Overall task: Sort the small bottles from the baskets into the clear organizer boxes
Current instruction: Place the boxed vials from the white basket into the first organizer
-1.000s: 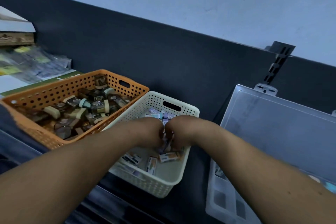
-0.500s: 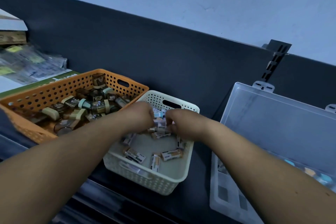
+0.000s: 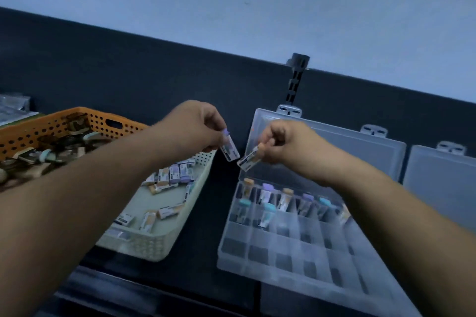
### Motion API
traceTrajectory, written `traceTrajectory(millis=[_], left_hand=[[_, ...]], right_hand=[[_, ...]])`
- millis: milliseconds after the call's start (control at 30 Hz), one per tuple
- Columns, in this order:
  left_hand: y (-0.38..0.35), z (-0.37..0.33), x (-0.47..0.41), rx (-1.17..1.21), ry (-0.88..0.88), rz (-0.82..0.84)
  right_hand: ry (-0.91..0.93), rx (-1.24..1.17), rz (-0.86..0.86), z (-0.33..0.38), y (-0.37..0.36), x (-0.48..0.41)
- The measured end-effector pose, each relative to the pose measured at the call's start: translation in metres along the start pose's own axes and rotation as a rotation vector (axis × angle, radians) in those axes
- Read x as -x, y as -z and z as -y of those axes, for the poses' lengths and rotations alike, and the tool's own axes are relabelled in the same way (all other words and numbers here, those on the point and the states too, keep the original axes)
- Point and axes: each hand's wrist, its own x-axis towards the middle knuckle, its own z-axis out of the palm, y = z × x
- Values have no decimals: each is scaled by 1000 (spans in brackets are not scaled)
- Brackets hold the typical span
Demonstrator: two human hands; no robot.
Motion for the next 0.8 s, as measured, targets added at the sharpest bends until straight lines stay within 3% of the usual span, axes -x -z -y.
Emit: traceTrajectory(millis=[300,600,800], left_hand=[[-97,-40,-6,-146,-89,225],[-127,-34,-5,-364,-72,332],[-139,-21,-7,-421,-69,377]], right_hand=[[-224,27,0,-65,59,75],[-167,259,64,-88,34,83],[-186,262,119,-97,22,82]])
